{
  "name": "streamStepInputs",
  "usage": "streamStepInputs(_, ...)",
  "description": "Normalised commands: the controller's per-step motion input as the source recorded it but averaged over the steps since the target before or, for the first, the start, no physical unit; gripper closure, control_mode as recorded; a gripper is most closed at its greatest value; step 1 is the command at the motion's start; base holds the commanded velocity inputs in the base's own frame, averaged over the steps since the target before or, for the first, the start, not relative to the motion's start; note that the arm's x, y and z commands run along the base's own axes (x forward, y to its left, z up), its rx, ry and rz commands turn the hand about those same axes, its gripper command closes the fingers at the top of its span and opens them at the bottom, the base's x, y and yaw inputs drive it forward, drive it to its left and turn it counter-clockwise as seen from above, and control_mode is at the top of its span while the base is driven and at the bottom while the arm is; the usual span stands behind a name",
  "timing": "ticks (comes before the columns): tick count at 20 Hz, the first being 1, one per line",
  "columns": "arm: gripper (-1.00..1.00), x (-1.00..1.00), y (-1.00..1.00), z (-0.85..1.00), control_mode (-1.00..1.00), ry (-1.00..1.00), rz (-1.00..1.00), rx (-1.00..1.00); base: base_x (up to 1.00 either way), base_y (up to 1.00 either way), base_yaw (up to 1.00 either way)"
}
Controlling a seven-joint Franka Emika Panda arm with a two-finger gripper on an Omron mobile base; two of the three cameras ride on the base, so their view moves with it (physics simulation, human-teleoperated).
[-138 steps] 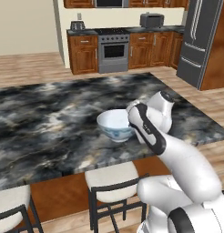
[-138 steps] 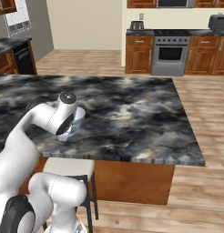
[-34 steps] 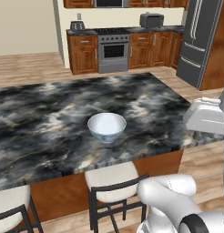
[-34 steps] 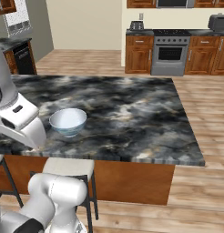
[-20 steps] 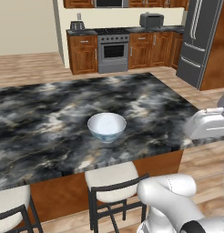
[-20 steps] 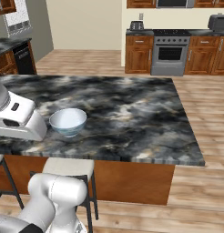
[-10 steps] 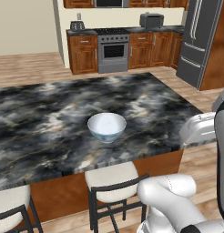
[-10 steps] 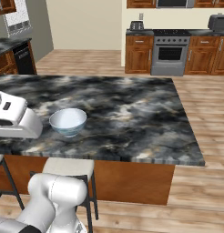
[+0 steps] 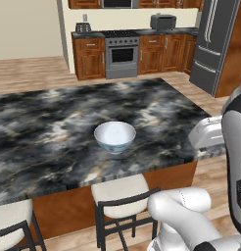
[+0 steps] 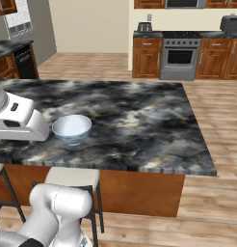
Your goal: Pick up the bowls from the cabinet and place each bowl in front of a stool on the dining counter.
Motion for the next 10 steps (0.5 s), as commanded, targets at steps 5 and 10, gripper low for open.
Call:
streamStepInputs(5,-1.0,0.0,-0.02,-0.02,1.0,0.0,0.0,0.0,0.0,-0.51,-0.05)
streamStepInputs(10,-1.0,0.0,0.0,0.0,1.0,0.0,0.0,0.0,0.0,-1.0,-0.1)
